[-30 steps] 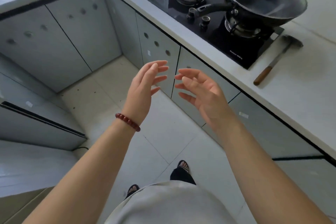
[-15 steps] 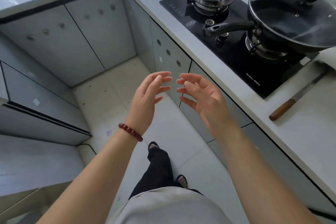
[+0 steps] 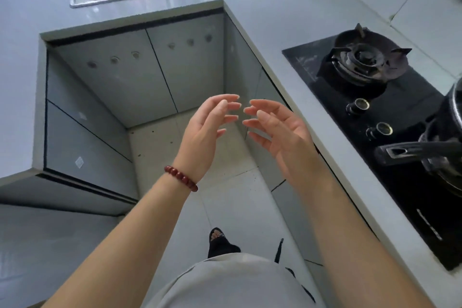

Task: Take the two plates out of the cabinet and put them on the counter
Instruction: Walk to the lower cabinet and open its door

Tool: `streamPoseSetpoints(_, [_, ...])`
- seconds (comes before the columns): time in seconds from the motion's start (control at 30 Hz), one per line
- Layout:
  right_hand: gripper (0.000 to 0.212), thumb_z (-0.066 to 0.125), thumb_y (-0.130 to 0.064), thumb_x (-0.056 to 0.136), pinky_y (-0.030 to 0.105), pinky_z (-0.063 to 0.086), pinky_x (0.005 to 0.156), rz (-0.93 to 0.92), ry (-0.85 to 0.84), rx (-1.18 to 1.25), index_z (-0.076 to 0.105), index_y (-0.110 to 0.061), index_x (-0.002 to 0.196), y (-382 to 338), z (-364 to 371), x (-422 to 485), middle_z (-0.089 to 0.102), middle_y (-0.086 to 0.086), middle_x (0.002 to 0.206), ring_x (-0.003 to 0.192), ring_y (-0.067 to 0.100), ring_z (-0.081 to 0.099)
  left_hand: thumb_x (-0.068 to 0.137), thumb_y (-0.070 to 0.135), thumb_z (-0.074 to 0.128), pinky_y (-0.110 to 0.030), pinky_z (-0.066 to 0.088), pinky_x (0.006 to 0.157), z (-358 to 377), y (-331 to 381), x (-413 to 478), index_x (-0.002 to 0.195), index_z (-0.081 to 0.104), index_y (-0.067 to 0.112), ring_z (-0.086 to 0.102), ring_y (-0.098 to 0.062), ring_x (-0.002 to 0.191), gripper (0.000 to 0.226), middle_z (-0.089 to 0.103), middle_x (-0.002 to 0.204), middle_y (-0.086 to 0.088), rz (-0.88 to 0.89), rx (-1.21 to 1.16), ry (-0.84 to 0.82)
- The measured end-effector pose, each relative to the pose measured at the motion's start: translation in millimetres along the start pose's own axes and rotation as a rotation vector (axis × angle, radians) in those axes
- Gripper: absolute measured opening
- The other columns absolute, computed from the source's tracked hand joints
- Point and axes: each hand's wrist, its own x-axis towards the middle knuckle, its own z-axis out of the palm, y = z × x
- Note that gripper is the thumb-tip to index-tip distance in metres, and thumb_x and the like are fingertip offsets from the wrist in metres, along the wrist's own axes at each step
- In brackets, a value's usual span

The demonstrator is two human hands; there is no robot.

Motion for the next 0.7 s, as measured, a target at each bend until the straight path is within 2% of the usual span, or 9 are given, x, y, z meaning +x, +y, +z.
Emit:
streamPoseSetpoints(0.13, [0.024, 0.062, -0.027, 0.080, 0.036, 0.048, 0.091, 0.035, -0.039, 0.022, 0.066, -0.021, 0.103, -3, 21, 48, 0.064, 0.004, 0.105, 0.094, 0.015, 0.063, 0.087, 0.042, 0.038, -0.035, 0.046, 0.087, -29, 3, 33, 0.105, 0.062, 0.030, 0.064, -0.012, 0.100, 0.033, 0.068, 0.109, 0.005, -0.014, 0.009, 0.057])
streamPoseSetpoints(0.27, [0.023, 0.064, -0.027, 0.079, 0.039, 0.047, 0.094, 0.061, -0.079, 0.047, 0.067, -0.022, 0.101, -9, 37, 101, 0.065, 0.004, 0.107, 0.095, 0.017, 0.062, 0.088, 0.041, 0.037, -0.032, 0.047, 0.084, -53, 4, 64, 0.108, 0.061, 0.028, 0.063, -0.011, 0.101, 0.034, 0.068, 0.110, 0.006, -0.027, 0.024, 0.124])
streamPoseSetpoints(0.53, [0.022, 0.061, -0.027, 0.082, 0.029, 0.049, 0.085, 0.071, -0.213, 0.061, 0.067, -0.023, 0.103, -20, 49, 212, 0.069, -0.004, 0.101, 0.095, 0.014, 0.064, 0.086, 0.043, 0.037, -0.039, 0.046, 0.090, -73, 10, 147, 0.108, 0.061, 0.027, 0.063, -0.014, 0.102, 0.036, 0.067, 0.112, 0.003, -0.049, 0.023, 0.247])
streamPoseSetpoints(0.7, [0.022, 0.062, -0.028, 0.082, 0.030, 0.050, 0.086, 0.090, -0.253, 0.026, 0.067, -0.024, 0.103, -33, 40, 276, 0.067, 0.001, 0.105, 0.096, 0.015, 0.065, 0.086, 0.045, 0.036, -0.033, 0.047, 0.088, -73, 22, 210, 0.109, 0.061, 0.029, 0.063, -0.008, 0.100, 0.037, 0.067, 0.109, 0.009, -0.045, 0.051, 0.281])
